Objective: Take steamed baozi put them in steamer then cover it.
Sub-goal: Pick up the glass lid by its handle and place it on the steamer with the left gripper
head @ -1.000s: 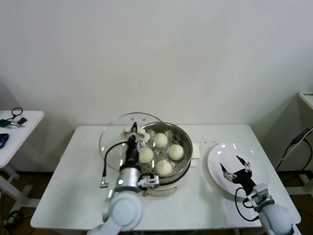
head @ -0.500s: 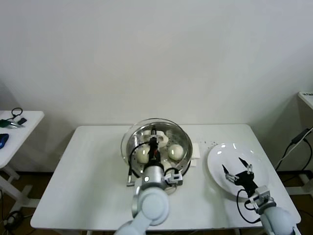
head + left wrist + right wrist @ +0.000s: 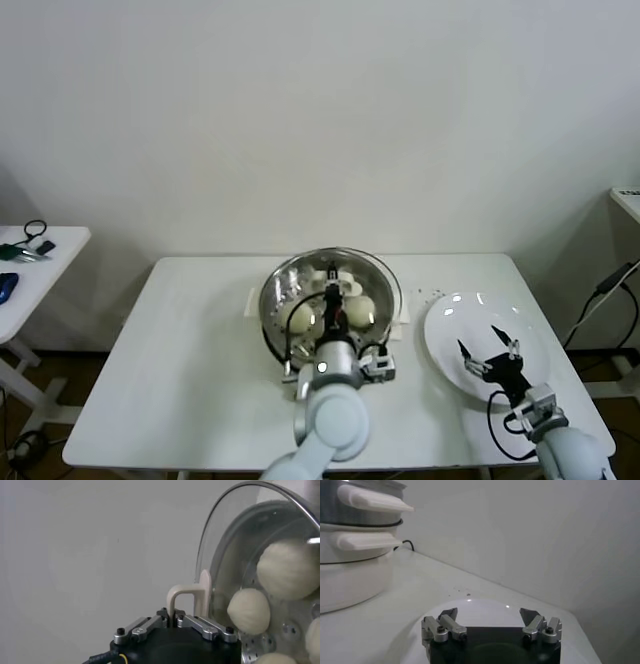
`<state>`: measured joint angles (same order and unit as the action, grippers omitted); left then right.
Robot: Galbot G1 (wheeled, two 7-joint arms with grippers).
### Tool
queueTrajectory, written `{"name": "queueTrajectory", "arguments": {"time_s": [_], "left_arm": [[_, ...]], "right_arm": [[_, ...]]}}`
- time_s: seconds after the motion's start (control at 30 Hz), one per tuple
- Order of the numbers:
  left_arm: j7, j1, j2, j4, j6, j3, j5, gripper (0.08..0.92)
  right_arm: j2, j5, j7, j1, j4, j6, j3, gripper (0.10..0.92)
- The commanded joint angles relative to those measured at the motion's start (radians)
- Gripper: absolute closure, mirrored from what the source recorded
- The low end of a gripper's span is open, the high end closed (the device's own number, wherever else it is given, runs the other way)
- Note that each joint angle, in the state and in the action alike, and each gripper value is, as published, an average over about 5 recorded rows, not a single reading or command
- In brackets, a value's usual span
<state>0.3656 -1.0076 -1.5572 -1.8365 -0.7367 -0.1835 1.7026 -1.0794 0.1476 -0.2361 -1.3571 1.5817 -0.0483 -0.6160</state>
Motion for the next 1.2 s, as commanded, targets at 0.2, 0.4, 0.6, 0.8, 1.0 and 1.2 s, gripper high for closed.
{"name": "queueTrajectory", "arguments": {"time_s": [0.2, 0.4, 0.6, 0.8, 1.0, 1.2], "left_arm": [[0.0, 0.033, -0.012, 0.072, -0.049, 0.009, 0.011, 0.853], [-0.004, 0.028, -0.009, 0.084, -0.049, 0.021, 0.011, 0.853], [-0.009, 0.019, -0.017, 0.083, -0.049, 0.023, 0.013, 0.853], [-0.016, 0.02, -0.017, 0.085, -0.049, 0.027, 0.009, 0.853], [-0.026, 0.009, -0.013, 0.083, -0.049, 0.028, 0.007, 0.853], [-0.037, 0.004, -0.016, 0.084, -0.049, 0.025, 0.004, 0.853]], "right_arm": [[-0.003, -0.001, -0.005, -0.004, -0.007, -0.014, -0.01, 0.203], [-0.004, 0.0, -0.009, -0.007, -0.013, -0.02, -0.016, 0.203], [-0.007, -0.001, -0.01, -0.006, -0.015, -0.023, -0.017, 0.203], [-0.015, -0.004, -0.016, -0.006, -0.018, -0.026, -0.021, 0.203], [-0.02, -0.008, -0.019, -0.007, -0.021, -0.029, -0.024, 0.203], [-0.024, -0.01, -0.021, -0.007, -0.023, -0.03, -0.023, 0.203]]}}
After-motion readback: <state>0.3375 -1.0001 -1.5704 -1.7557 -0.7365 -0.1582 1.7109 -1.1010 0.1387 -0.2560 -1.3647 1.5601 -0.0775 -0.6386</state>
